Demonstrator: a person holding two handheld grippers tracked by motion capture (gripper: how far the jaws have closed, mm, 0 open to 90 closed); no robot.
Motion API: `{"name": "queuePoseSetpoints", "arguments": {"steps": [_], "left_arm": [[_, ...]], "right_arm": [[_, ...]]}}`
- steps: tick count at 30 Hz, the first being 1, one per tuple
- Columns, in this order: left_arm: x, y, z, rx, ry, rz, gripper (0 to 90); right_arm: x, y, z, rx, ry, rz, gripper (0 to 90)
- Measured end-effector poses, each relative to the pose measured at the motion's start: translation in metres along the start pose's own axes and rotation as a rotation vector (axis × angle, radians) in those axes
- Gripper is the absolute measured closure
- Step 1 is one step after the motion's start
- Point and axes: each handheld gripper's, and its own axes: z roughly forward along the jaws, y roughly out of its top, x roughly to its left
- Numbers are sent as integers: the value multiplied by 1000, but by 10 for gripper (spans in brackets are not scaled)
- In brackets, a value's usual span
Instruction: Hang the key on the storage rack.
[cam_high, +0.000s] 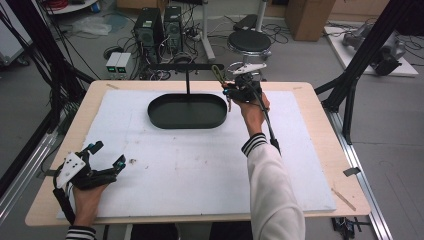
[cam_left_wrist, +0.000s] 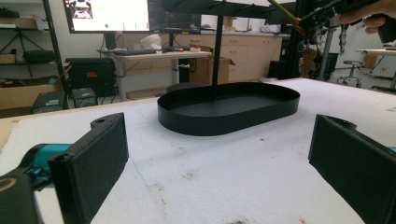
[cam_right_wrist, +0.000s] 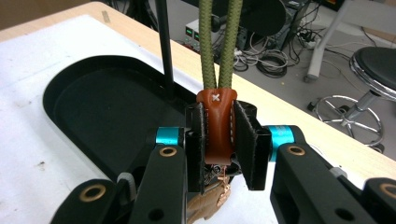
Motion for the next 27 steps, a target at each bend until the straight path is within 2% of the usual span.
{"name": "queuePoseSetpoints", "arguments": {"steps": [22,27], "left_arm": [[0,0,1,4,0,-3,53],[0,0,0,4,0,-1,53]], "right_arm": [[-1,-7,19,12,-5,58,746],[-3,-10,25,16,-2,96,746]]}}
